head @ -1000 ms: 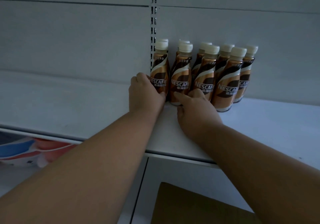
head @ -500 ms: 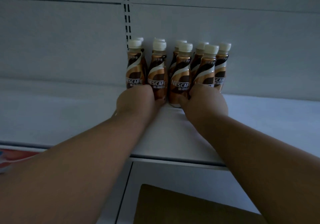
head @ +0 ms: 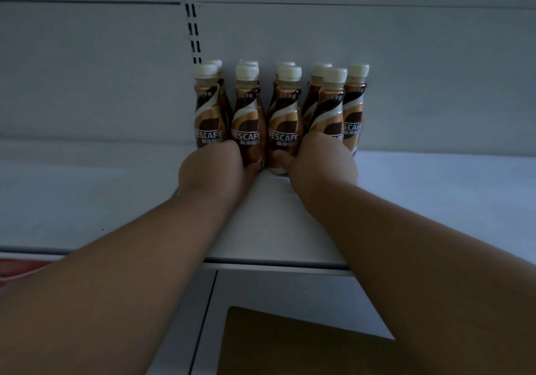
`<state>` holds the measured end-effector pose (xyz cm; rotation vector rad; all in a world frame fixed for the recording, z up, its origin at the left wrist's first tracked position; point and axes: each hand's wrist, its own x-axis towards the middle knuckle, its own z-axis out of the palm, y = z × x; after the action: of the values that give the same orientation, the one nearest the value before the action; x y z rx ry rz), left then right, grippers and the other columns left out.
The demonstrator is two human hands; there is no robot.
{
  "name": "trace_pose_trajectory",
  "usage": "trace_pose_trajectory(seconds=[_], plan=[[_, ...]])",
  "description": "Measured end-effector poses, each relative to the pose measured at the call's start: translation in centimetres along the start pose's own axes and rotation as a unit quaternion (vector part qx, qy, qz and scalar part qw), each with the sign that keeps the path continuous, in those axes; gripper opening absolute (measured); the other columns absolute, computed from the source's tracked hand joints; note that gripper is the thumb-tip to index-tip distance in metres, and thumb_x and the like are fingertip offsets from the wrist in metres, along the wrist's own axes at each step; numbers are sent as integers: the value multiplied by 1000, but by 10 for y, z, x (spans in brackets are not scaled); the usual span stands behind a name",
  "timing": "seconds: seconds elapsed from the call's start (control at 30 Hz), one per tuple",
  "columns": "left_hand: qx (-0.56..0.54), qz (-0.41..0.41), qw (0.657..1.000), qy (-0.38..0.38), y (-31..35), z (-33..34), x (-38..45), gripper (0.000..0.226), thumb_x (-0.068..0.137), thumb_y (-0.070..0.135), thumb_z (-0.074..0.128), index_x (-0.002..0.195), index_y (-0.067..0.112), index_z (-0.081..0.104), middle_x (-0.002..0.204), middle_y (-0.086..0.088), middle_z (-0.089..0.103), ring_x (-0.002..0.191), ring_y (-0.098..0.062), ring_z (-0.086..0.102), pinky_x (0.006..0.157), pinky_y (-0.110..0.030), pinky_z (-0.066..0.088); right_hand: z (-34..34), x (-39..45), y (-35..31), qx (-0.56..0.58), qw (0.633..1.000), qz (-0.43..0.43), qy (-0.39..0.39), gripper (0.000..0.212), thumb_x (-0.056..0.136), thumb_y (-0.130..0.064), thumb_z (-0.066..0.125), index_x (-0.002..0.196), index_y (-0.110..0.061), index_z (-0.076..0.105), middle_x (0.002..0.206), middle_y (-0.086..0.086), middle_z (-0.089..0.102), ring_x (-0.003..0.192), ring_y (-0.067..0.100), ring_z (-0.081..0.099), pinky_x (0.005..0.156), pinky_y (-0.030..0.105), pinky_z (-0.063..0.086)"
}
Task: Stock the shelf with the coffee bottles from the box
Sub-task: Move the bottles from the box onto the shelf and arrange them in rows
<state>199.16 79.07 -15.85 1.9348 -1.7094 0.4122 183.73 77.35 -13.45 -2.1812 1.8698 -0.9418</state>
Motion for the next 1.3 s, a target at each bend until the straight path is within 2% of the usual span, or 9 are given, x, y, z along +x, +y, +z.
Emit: trace_pose_trajectory(seconds=[0.23,0.33,0.43,0.53,0.63,0.77,0.87,1.0,1.3], plan=[[-13,-7,1000,-5,1,1,2,43,84,60,56,72,19,54,65,-1,46,64,-30,54,57,-32,38,-1,-1,0,-4,1000,-10,-25,31,94,-40,55,104,-11,61,85,3,51,80,23,48,67,34,38],[-14,-3,1000,-10,0,2,2,43,85,57,57,70,17,50,66,-3,48,68,-33,60,57,-32,40,1,-2,3,2,1000,-7,-27,28,95,-39,54,101,-12,61,84,3,52,80,24,51,66,33,38],[-17,-6,1000,-17,0,-1,1,44,85,58,55,70,17,50,65,-2,47,68,-33,60,56,-32,38,0,-5,5,-2,1000,-13,-20,30,93,-46,53,89,-16,59,80,2,55,77,25,55,64,32,39],[-15,18,999,-39,3,-10,-2,39,87,55,54,68,21,49,65,1,49,69,-27,59,57,-31,36,-9,-8,17,5,1000,2,15,35,91,-50,53,79,-17,57,74,2,58,72,26,56,61,30,39],[-43,66,995,-65,24,-20,-6,37,88,55,55,67,26,45,64,5,49,65,-18,52,53,-30,30,-18,-7,39,41,996,52,52,34,83,-47,63,89,-15,59,83,5,65,79,29,62,63,31,42],[-79,84,990,-81,63,-12,-6,25,88,48,58,92,23,59,85,1,61,79,-21,58,61,-30,38,-17,4,52,96,992,78,35,51,74,-46,74,111,-14,58,104,7,67,97,29,63,72,32,43],[-107,56,990,-74,75,-1,-8,22,89,40,57,105,24,58,97,-2,66,90,-26,62,64,-32,42,-11,9,54,83,995,61,16,41,78,-40,71,109,-15,64,102,9,70,95,32,64,70,31,42],[-115,52,991,-51,75,5,-9,20,90,31,56,109,24,57,102,-3,65,94,-27,62,62,-31,34,-8,12,58,77,995,49,29,36,79,-41,71,104,-15,65,98,9,71,91,32,64,67,31,41],[-135,52,988,-51,75,6,-10,21,87,26,59,106,21,56,97,-3,63,87,-24,59,63,-31,35,-6,16,57,84,995,47,22,39,79,-39,73,109,-15,64,101,7,70,94,30,63,68,29,38]])
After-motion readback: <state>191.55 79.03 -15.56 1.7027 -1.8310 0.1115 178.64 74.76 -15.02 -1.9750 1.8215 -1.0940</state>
